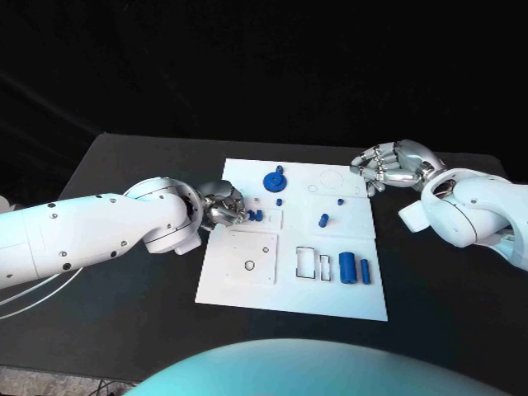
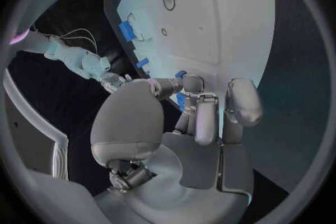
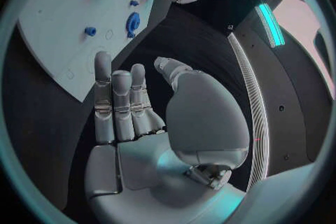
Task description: Assemble the parts on the task board
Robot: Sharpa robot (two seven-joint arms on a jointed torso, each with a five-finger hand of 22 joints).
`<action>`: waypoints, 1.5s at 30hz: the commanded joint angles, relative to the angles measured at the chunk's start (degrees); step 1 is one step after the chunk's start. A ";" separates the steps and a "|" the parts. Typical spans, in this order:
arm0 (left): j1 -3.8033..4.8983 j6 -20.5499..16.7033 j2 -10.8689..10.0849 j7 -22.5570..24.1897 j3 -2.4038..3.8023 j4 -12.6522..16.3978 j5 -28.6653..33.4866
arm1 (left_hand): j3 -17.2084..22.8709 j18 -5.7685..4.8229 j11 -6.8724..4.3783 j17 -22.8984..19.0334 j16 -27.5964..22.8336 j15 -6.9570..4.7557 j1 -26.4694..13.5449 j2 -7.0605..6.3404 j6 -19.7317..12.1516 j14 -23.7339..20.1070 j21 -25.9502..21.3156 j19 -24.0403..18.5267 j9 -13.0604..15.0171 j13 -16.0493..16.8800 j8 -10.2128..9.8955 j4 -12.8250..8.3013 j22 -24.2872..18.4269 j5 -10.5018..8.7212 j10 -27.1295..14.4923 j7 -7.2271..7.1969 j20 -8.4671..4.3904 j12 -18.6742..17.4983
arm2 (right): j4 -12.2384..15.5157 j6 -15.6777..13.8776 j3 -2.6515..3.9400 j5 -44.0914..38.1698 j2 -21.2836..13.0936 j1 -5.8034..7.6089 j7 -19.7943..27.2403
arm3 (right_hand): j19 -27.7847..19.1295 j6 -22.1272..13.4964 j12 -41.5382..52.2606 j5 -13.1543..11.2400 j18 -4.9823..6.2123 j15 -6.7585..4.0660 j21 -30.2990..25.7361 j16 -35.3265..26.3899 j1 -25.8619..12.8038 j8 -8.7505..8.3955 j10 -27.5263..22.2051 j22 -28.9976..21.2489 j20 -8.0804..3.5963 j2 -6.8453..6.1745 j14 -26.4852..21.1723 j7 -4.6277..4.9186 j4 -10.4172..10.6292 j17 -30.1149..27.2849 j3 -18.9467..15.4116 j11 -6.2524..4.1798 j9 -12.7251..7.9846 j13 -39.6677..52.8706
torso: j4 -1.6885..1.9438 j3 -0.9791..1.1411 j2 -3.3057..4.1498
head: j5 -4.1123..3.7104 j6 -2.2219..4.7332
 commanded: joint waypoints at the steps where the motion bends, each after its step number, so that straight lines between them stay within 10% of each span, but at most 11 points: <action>1: 0.07 1.09 -0.21 1.39 0.23 0.09 1.36 | 3.62 -0.55 0.08 9.83 -0.17 -0.28 -0.57 0.11 -0.08 4.45 0.27 0.25 -0.09 0.10 0.29 -3.32 0.05 -0.22 0.49 0.17 -0.12 0.33 | -0.03 0.91 0.02 -0.19 0.04 -0.03 0.15 | 0.38 -0.13 -0.38 0.23 0.76 -0.16 -0.23 0.08 0.48 0.27 0.12 -0.08 0.05 0.08 0.04 0.01 0.08 -0.05 0.35 -0.28 0.04 -0.09 | -0.02 0.00 0.01 | -0.02 0.00; 13: 0.40 1.15 -0.85 2.59 0.92 0.04 1.45 | 4.60 -0.57 0.06 9.81 -0.19 -0.30 -1.15 -0.13 0.10 4.45 0.43 0.29 -0.25 0.03 0.41 -4.36 0.26 -0.23 0.51 0.18 -0.15 0.33 | -0.08 0.91 0.02 -0.22 0.07 -0.04 0.15 | 0.43 -0.16 -0.41 0.43 0.75 -0.15 -0.31 0.06 0.51 0.28 0.12 -0.14 0.04 0.02 0.01 0.02 0.06 -0.13 0.42 -0.28 0.03 -0.16 | 0.01 -0.03 0.01 | 0.01 0.00; 20: 0.43 -1.11 -0.90 7.32 0.93 0.31 -4.22 | 2.25 0.33 1.00 7.46 -2.39 0.54 -2.19 -3.67 -1.79 3.27 -3.33 -2.16 -1.61 -7.15 -1.09 -6.77 -4.20 -0.27 -7.27 1.21 0.37 -4.31 | -0.08 0.90 0.02 -0.23 0.06 -0.04 0.20 | 0.43 -0.16 -0.41 0.43 0.75 -0.15 -0.31 0.06 0.51 0.28 0.12 -0.14 0.04 0.02 0.01 0.02 0.06 -0.13 0.42 -0.28 0.03 -0.16 | 0.04 0.01 -0.01 | 0.01 0.00; 24: 0.41 -3.38 -0.92 9.76 0.68 0.70 -8.84 | -7.36 1.80 3.57 1.16 -8.24 2.82 -3.02 -7.65 -6.20 -0.56 -10.03 -6.71 -3.82 -7.12 -3.86 -5.03 -11.57 -0.42 -11.37 4.00 2.12 -3.31 | -0.05 0.86 0.02 -0.23 0.01 -0.04 0.22 | 0.45 -0.15 -0.41 0.55 0.75 -0.16 -0.33 0.13 0.57 0.29 0.13 -0.16 0.04 0.05 0.07 0.01 0.03 -0.06 0.48 -0.30 0.02 -0.18 | 0.05 0.00 0.01 | 0.02 0.00; 30: 0.26 -5.60 -0.66 10.75 -0.02 1.29 -16.21 | -15.25 2.63 4.71 -1.83 -10.23 3.87 0.67 -8.13 -10.40 -3.09 -14.22 -9.17 -4.12 -7.91 -2.00 -2.85 -15.79 -0.37 -15.69 4.90 3.06 -1.75 | -0.03 0.82 0.02 -0.23 -0.07 -0.04 0.24 | 0.45 -0.15 -0.41 0.55 0.75 -0.16 -0.33 0.13 0.57 0.29 0.13 -0.16 0.04 0.05 0.07 0.01 0.03 -0.06 0.48 -0.30 0.02 -0.18 | 0.04 -0.05 0.02 | 0.01 0.00; 45: -0.03 -1.84 1.31 5.10 -0.67 -0.09 -25.31 | -22.13 0.58 4.59 5.86 -2.04 3.82 7.01 -7.06 -9.80 1.50 -4.35 -3.70 -7.70 -6.36 -1.21 1.64 -4.58 -0.28 -14.15 4.83 3.10 5.63 | -0.04 0.80 0.02 -0.24 -0.10 -0.13 0.28 | 0.47 -0.15 -0.41 0.65 0.75 -0.17 -0.34 0.16 0.61 0.30 0.14 -0.17 0.03 0.05 0.09 0.01 0.01 -0.05 0.53 -0.30 0.02 -0.20 | 0.00 -0.07 0.06 | 0.09 0.00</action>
